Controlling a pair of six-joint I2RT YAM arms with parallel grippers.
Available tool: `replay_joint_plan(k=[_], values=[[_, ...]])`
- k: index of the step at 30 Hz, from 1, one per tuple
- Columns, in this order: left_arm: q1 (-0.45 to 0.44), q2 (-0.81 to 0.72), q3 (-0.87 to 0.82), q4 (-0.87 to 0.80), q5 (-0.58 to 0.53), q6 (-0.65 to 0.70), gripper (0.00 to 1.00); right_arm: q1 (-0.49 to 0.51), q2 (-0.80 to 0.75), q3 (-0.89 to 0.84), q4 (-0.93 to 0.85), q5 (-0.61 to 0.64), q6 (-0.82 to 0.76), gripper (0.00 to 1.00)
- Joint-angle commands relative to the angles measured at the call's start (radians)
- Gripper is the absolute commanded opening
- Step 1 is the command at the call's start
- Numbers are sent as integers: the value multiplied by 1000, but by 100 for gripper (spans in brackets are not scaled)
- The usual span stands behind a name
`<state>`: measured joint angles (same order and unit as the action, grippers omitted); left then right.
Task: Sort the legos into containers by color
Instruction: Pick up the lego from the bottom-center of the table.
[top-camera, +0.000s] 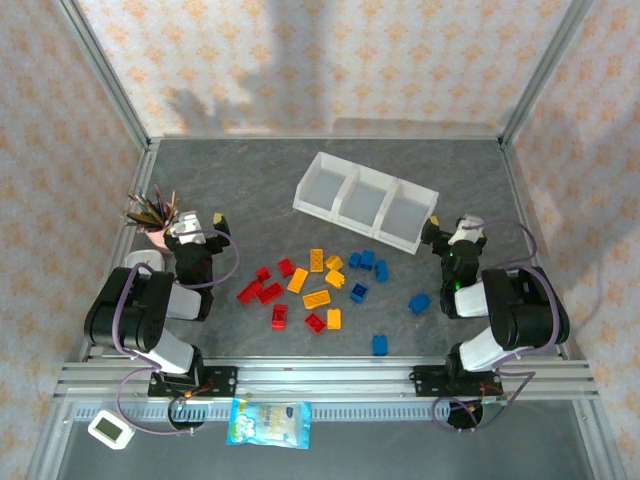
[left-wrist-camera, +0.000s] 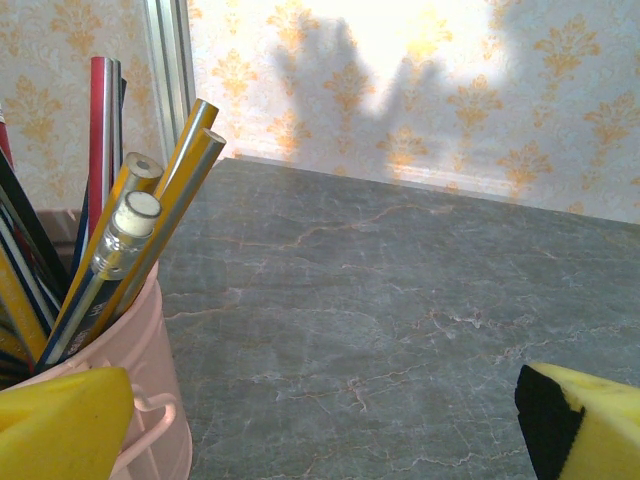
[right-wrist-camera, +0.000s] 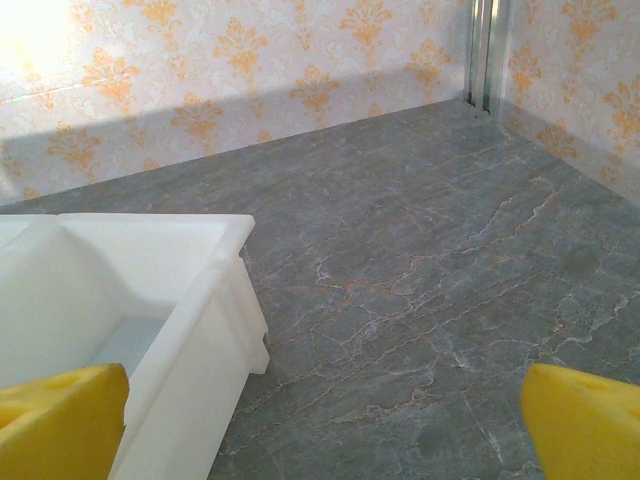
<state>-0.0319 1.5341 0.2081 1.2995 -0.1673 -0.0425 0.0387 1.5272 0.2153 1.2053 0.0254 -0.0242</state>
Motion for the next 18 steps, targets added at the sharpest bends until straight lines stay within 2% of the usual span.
replay_joint_plan(k=[1,5,11,14,18], values=[[7,1,-4,43,12,20,100,1,-7,15,31,-4,-13,100],[7,-15,-9,42,25,23,100,1,-9,11,37,-4,-15,100],[7,-130,5,-94,53,26,100,3,-78,29,-46,-20,-20,100],[7,-195,10,-173,16,-3,100,3,-145,74,-192,32,17,100],[7,-316,29,-313,18,-68,100,0,-252,137,-400,28,78,100]])
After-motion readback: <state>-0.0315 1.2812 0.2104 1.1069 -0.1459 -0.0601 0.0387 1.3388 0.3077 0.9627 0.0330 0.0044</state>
